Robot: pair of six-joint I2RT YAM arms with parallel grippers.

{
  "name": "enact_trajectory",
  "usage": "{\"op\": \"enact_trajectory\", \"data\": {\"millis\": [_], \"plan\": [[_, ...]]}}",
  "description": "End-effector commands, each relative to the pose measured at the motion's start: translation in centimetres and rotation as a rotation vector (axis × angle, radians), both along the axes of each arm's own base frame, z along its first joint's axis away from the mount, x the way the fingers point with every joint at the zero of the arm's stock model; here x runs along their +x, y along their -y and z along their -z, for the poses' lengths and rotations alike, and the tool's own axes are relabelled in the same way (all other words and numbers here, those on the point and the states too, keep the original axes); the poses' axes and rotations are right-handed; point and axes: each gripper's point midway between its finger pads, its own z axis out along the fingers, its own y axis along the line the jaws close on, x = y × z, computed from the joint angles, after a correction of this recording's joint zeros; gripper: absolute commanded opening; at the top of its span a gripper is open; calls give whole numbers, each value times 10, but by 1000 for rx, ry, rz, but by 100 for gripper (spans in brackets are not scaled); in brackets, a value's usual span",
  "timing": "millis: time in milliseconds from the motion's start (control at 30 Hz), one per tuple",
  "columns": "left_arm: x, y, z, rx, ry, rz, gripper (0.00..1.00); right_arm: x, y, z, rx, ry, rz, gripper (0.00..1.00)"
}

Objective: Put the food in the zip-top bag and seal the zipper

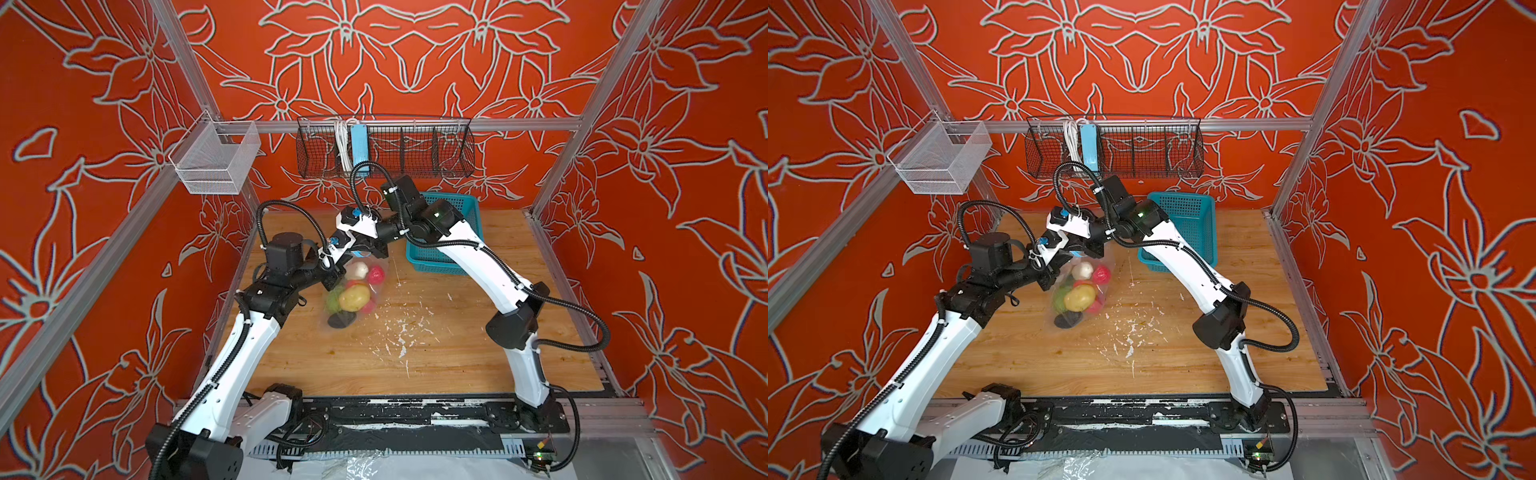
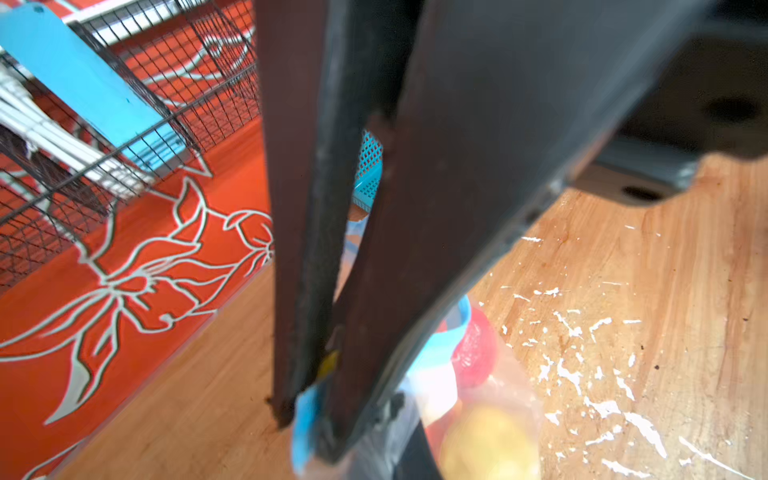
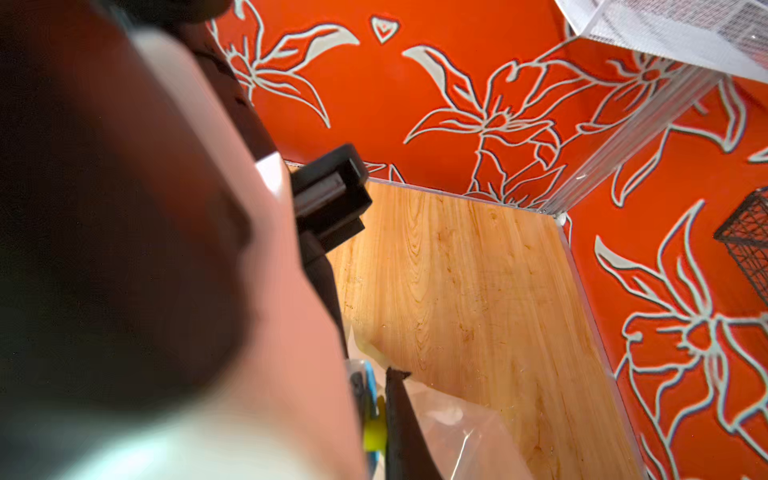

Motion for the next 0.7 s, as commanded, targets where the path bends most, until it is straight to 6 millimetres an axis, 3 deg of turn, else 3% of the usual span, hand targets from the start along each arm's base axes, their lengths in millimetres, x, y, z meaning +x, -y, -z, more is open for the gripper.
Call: {"op": "enact_trajectory", "data": {"millis": [0, 167, 267, 367, 667], "plan": [[-25, 15, -51, -30, 187, 120, 0, 37, 24, 45, -148, 1, 91, 0], [-21, 9, -47, 9, 195, 83, 0, 33, 33, 51, -185, -7, 81, 0], [-18, 8, -42, 17, 179, 77, 0, 29, 32, 44, -162, -17, 67, 0], [-17, 11, -43, -2, 174, 88, 0, 22, 30, 37, -133, -59, 58, 15], [-15, 13, -39, -15, 145, 99, 0, 7, 28, 21, -76, -88, 7, 31]]}}
